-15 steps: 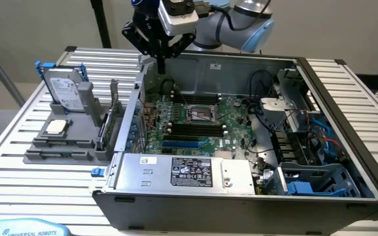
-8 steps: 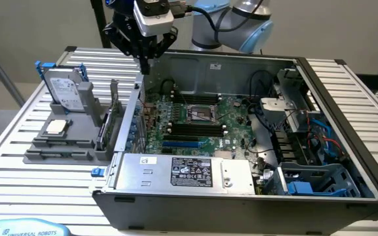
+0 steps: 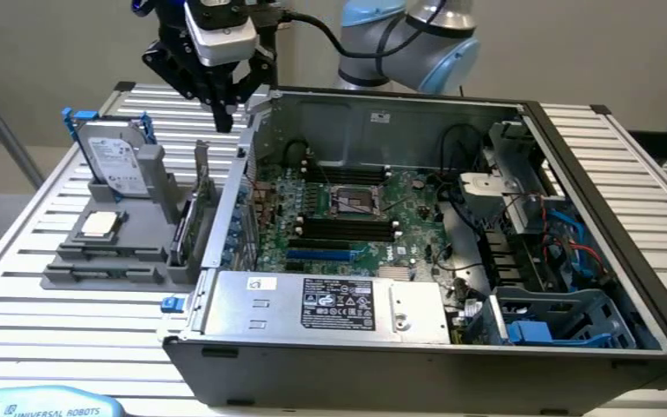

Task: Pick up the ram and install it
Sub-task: 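Reach for the ram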

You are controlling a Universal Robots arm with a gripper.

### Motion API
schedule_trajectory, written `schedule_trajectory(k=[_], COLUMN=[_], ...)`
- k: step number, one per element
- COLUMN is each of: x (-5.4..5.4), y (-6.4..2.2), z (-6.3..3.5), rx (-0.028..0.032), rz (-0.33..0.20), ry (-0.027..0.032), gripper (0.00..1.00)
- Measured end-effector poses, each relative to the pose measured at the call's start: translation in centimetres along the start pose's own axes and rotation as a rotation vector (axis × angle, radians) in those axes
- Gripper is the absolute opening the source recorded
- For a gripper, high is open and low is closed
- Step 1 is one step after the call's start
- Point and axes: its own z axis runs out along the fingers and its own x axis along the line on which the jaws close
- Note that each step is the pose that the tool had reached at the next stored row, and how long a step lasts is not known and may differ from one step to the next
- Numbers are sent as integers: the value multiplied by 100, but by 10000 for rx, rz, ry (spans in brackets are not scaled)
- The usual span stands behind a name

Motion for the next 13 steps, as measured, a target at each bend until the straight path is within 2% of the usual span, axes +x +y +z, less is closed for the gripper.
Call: schedule_trajectory(k=[13], x=[587], y=[-76], z=[32], rx=[-1], rz=[-1], ry=[-1], gripper=[11])
